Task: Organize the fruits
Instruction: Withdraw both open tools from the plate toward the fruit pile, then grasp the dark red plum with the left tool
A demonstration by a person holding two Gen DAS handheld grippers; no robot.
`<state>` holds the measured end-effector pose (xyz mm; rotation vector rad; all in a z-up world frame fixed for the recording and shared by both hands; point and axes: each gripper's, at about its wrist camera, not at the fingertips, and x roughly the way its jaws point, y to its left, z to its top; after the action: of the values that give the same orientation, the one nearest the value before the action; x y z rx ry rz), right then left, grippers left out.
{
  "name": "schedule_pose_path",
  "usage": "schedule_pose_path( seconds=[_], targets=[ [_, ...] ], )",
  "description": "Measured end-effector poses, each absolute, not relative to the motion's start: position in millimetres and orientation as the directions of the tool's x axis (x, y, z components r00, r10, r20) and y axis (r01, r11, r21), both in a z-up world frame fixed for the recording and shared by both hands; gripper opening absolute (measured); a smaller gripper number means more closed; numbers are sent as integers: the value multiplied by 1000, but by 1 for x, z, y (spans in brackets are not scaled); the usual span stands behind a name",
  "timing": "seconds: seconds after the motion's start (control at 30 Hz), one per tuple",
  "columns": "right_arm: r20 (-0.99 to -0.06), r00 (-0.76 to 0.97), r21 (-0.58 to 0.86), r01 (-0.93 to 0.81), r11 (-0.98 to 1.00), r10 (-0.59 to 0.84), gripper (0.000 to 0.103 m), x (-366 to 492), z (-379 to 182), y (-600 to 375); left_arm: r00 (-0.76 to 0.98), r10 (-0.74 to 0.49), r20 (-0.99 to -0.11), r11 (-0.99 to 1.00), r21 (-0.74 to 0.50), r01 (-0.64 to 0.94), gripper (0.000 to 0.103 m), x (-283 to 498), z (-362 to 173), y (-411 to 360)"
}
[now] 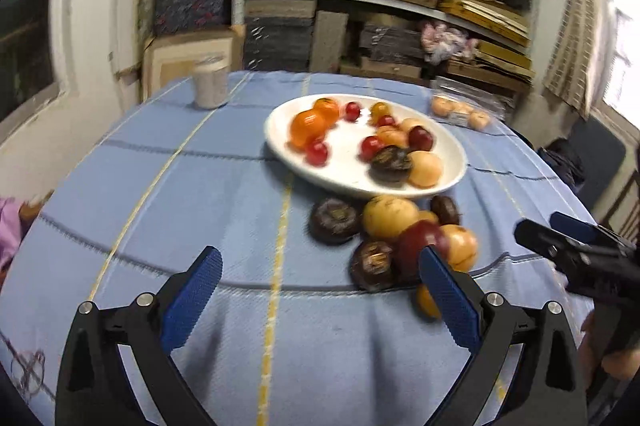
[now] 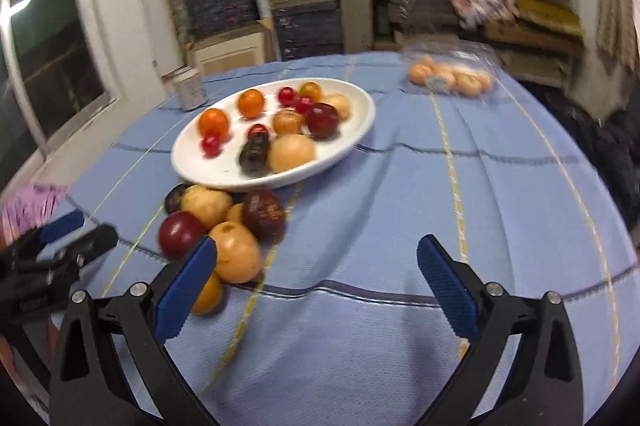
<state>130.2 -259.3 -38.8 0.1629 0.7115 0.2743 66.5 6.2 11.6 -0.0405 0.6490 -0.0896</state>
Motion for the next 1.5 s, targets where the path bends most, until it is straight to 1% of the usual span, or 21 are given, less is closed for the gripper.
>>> schedule_pose_path(
  seconds=[0.13, 0.2, 0.27, 0.3, 0.37, 0.4, 0.53, 0.63, 0.7, 0.8, 0.87, 0.93, 1.03, 1.2, 1.23, 1.27, 1.3, 1.33, 1.37, 1.43, 1.5],
  targets=[
    [-626, 695, 361, -145, 921, 355, 98, 138, -43, -280, 814, -113, -570, 992, -15, 128, 99, 73, 16, -20],
    [-625, 695, 367, -140, 920, 355, 98, 138, -42, -282, 811, -98, -577, 990, 27, 138, 99, 80, 12, -32],
    [-626, 694, 363, -145, 920, 356, 98, 137, -41, -281, 793, -33, -608, 986, 109, 125, 100, 95, 0, -44],
    [-629, 690, 359, -151, 921, 358, 98, 137, -41, -280, 784, -41, -620, 983, 116, 143, 100, 100, -5, -46],
    [-633, 687, 352, -155, 923, 357, 98, 137, -42, -278, 745, -33, -667, 983, 115, 146, 100, 107, -14, -45],
    [-634, 686, 351, -156, 923, 357, 98, 137, -42, -277, 741, -38, -670, 987, 92, 134, 100, 105, -14, -38],
    [-629, 685, 366, -156, 917, 368, 98, 138, -40, -279, 719, -37, -694, 992, 63, 113, 100, 92, -19, -16],
    [-629, 683, 368, -161, 916, 373, 98, 137, -40, -279, 725, -66, -686, 991, 37, 125, 100, 79, -17, -5],
    [-629, 681, 368, -165, 915, 375, 98, 137, -39, -278, 724, -51, -688, 991, 55, 122, 100, 74, -17, -3],
    [-627, 681, 369, -167, 914, 378, 98, 137, -38, -278, 715, -54, -698, 994, 34, 108, 100, 71, -17, 5],
    [-624, 681, 374, -169, 912, 382, 98, 137, -38, -278, 723, -59, -689, 994, 30, 109, 100, 67, -15, 7],
    [-624, 682, 373, -170, 912, 382, 98, 135, -38, -277, 729, -60, -682, 991, 49, 128, 100, 63, -14, 2],
    [-625, 680, 368, -175, 913, 382, 98, 135, -38, -276, 709, -54, -703, 984, 83, 157, 100, 67, -19, -8],
    [-630, 678, 359, -178, 916, 378, 98, 134, -39, -273, 716, -75, -695, 986, 57, 159, 100, 69, -19, -6],
    [-630, 678, 359, -178, 916, 379, 98, 134, -39, -273, 720, -77, -690, 986, 53, 157, 98, 70, -18, -6],
    [-632, 677, 358, -176, 917, 377, 98, 134, -39, -273, 725, -79, -684, 986, 51, 156, 93, 70, -17, -6],
    [-633, 676, 358, -176, 917, 376, 98, 134, -40, -273, 728, -83, -681, 986, 50, 160, 87, 69, -16, -6],
    [-635, 675, 357, -175, 917, 376, 98, 135, -41, -273, 724, -98, -682, 983, 45, 175, 74, 69, -16, -8],
    [-636, 674, 357, -175, 918, 376, 98, 135, -41, -273, 719, -122, -685, 980, 33, 198, 68, 70, -16, -10],
    [-639, 672, 356, -174, 918, 375, 98, 136, -42, -272, 714, -139, -686, 974, 35, 224, 63, 69, -17, -16],
    [-642, 670, 354, -173, 919, 374, 98, 137, -42, -272, 701, -150, -697, 968, 42, 249, 63, 71, -19, -21]
  ],
)
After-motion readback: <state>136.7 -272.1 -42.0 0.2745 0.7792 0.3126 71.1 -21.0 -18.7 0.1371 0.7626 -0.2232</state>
